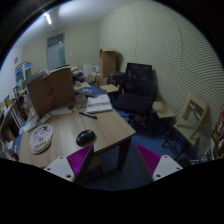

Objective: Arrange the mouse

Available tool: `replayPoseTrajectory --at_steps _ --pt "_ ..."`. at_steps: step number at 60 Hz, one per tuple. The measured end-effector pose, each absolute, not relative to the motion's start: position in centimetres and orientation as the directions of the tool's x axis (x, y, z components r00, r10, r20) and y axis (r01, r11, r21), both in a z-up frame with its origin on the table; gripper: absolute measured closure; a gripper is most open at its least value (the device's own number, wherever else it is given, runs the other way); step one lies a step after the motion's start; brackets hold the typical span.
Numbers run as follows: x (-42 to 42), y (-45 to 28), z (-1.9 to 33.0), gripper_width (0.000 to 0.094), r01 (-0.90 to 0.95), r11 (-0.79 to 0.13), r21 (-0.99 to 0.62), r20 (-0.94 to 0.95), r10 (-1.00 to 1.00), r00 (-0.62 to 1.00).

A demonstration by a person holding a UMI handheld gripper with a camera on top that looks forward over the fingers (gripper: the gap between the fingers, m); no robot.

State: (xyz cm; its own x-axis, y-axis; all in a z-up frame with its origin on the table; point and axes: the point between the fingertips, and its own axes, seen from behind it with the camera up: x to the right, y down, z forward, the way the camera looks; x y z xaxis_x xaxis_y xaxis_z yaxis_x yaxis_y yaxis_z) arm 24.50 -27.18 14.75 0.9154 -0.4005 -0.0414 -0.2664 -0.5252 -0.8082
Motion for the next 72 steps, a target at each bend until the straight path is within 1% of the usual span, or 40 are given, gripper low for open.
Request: replayPoseTrajectory --at_steps 3,8,9,10,15,16,18,21,29,33,39,41,42,43,51,55,60,63,64,65,68,72 --pt "24.0 -26.7 14.8 0.0109 -0.258 -0.529 -0.808 -0.050 -0.375 0.926" --pt "23.8 -24.8 13.5 0.0113 -0.238 -0.541 -0.806 -0.069 -0.315 0.947" --pt "23.0 -24.9 13.8 0.0109 -0.233 -0.543 -0.807 -0.071 -0.303 0.950" --pt "24.1 -23.3 12.4 0.0110 -0.228 -0.542 -0.809 -0.076 -0.287 0.955" --pt "22.6 -20.7 10.8 0.0113 -0.203 -0.547 -0.812 -0.105 -0.205 0.973" --pt "21.4 -20.6 11.0 0.0110 -0.199 -0.551 -0.811 -0.113 -0.187 0.976" --pt "20.9 -19.0 9.4 0.0114 -0.191 -0.561 -0.806 -0.135 -0.140 0.981" --pt "19.3 -17.6 8.1 0.0113 -0.162 -0.576 -0.801 -0.149 -0.071 0.986" --pt "15.6 -14.0 4.3 0.0111 -0.077 -0.590 -0.804 -0.137 0.059 0.989" --pt "15.0 -12.7 2.0 0.0123 -0.060 -0.610 -0.790 -0.121 0.059 0.991" --pt "14.4 -11.0 -0.4 0.0123 -0.079 -0.626 -0.776 -0.134 0.041 0.990" --pt "14.3 -10.6 -1.2 0.0107 -0.083 -0.635 -0.768 -0.136 0.034 0.990" --pt "14.5 -10.3 -1.3 0.0049 -0.079 -0.632 -0.771 -0.126 0.030 0.992" --pt "14.6 -9.6 -1.1 0.0116 -0.073 -0.612 -0.787 -0.115 0.029 0.993" --pt "14.6 -6.2 -1.5 0.0108 -0.037 -0.595 -0.803 -0.054 0.011 0.998" --pt "14.5 -4.2 -1.5 0.0106 -0.013 -0.577 -0.817 -0.019 0.005 1.000" --pt "13.9 -1.8 -1.4 0.0109 -0.026 -0.543 -0.839 -0.023 -0.013 1.000" --pt "13.9 -0.8 -1.3 0.0149 -0.031 -0.521 -0.853 -0.019 -0.029 0.999" --pt "13.9 -0.6 -1.3 0.0130 -0.037 -0.513 -0.857 -0.021 -0.037 0.999" --pt "13.8 -0.5 -1.3 0.0238 -0.042 -0.507 -0.861 -0.021 -0.046 0.999" --pt "13.6 -0.2 -1.3 0.0388 -0.044 -0.493 -0.869 -0.021 -0.053 0.998" --pt "13.6 -0.2 -1.4 0.0435 -0.066 -0.502 -0.863 -0.029 -0.080 0.996"
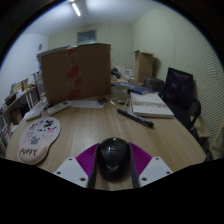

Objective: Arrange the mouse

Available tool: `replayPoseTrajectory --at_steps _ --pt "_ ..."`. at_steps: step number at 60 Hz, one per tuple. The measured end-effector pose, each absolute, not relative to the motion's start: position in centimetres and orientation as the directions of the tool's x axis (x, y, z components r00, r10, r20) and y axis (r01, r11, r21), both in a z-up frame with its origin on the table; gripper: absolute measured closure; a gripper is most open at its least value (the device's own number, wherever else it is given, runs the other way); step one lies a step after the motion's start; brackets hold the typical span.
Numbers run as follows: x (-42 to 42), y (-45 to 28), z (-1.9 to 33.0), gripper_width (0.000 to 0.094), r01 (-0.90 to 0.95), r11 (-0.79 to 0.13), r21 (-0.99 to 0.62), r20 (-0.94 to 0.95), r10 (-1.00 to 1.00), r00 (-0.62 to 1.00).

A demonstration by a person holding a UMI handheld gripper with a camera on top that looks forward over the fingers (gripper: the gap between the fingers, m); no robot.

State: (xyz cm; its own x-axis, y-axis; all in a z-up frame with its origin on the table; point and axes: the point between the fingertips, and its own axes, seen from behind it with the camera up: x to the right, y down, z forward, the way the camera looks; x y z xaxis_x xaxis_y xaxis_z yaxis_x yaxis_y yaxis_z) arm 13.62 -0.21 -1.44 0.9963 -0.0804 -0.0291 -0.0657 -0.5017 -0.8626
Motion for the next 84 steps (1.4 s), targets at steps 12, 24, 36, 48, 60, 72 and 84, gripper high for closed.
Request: replayPoseTrajectory --at_steps 12,24,36,48,60,72,84 --pt "14.4 -0.8 -1.0 0.0566 -0.107 -0.594 -0.797 -0.028 -0.141 0.990" --pt "9.6 2.9 15.6 0.0566 -0.096 -0.384 -0.918 -0.050 -0.128 0.991" --pt "-5.5 8.5 19.7 0.0561 -0.058 -0.298 -0.953 -0.075 0.044 0.996" --pt "-14.5 7.9 4.3 0.0559 0.057 -0.524 -0.850 -0.028 0.154 0.988" --pt "-15.4 6.2 -0.9 0.0526 0.122 -0.559 -0.820 0.023 0.180 0.983" --pt "-15.0 5.0 -1.1 0.0179 0.086 -0.665 -0.742 -0.042 0.173 0.984" --pt "-12.7 -0.5 6.5 0.0093 0.055 -0.684 -0.727 -0.074 0.158 0.985"
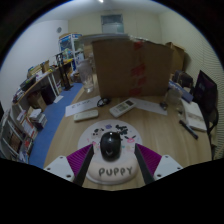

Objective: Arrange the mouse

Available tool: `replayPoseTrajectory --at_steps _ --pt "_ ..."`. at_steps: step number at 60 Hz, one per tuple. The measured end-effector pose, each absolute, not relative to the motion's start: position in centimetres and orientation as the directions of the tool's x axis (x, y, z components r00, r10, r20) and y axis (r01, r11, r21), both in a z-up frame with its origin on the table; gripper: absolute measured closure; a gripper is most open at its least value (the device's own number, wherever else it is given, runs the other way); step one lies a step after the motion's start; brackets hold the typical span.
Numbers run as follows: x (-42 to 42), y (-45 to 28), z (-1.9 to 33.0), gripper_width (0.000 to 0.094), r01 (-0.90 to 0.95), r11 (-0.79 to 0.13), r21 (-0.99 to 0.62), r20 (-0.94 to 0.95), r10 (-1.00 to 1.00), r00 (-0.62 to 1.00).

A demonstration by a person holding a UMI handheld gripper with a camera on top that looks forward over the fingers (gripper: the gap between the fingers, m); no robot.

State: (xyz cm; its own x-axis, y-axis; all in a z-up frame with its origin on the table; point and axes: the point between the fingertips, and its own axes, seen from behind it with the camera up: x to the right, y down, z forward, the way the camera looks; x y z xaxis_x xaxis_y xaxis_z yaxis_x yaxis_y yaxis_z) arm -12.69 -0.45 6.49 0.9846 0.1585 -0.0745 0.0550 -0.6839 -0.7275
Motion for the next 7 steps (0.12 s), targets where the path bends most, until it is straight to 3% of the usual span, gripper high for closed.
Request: replayPoseTrajectory --at_steps 7 --pt "-9.7 -5.7 12.2 0.0084 0.040 -0.671 -0.741 -0.065 0.131 0.989"
